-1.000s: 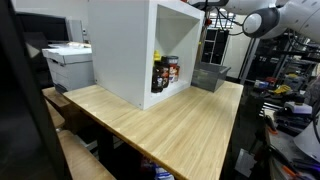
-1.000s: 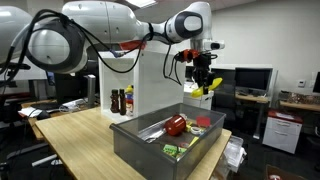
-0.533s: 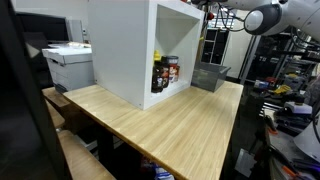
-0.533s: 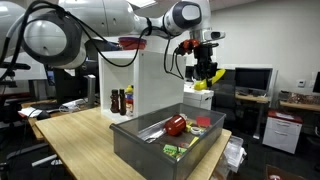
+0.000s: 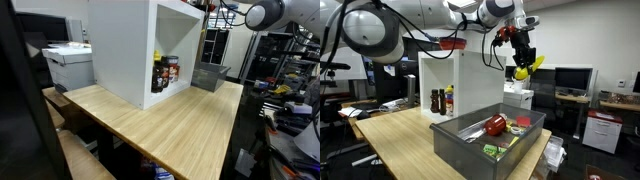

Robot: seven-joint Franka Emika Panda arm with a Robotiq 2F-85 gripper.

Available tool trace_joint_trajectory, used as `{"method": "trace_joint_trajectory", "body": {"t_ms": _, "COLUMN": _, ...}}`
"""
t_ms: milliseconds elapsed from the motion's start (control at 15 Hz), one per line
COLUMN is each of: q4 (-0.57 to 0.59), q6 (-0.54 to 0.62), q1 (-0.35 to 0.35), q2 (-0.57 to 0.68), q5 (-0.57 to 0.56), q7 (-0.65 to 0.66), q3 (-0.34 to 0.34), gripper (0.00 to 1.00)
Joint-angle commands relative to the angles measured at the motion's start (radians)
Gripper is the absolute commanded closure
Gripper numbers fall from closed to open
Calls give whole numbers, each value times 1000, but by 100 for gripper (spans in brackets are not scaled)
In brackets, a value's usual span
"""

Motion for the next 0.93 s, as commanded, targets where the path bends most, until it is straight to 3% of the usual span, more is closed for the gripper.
{"method": "trace_joint_trajectory", "body": {"t_ms": 0, "q4": -16, "q6": -1, "q1": 32, "q2": -32, "q5": -43, "q7": -3, "q3": -27, "gripper": 88}}
{"method": "trace_joint_trajectory", "body": {"t_ms": 600, "q4": -8, "q6": 66, "q1": 84, "q2": -49, "q5": -84, "q7": -20, "q3": -49, "gripper": 88}}
{"method": "trace_joint_trajectory", "body": {"t_ms": 867, "q4": -10, "q6": 94, "q1": 93, "q2": -55, "q5": -82, "q7": 44, "q3": -55, "gripper": 88}}
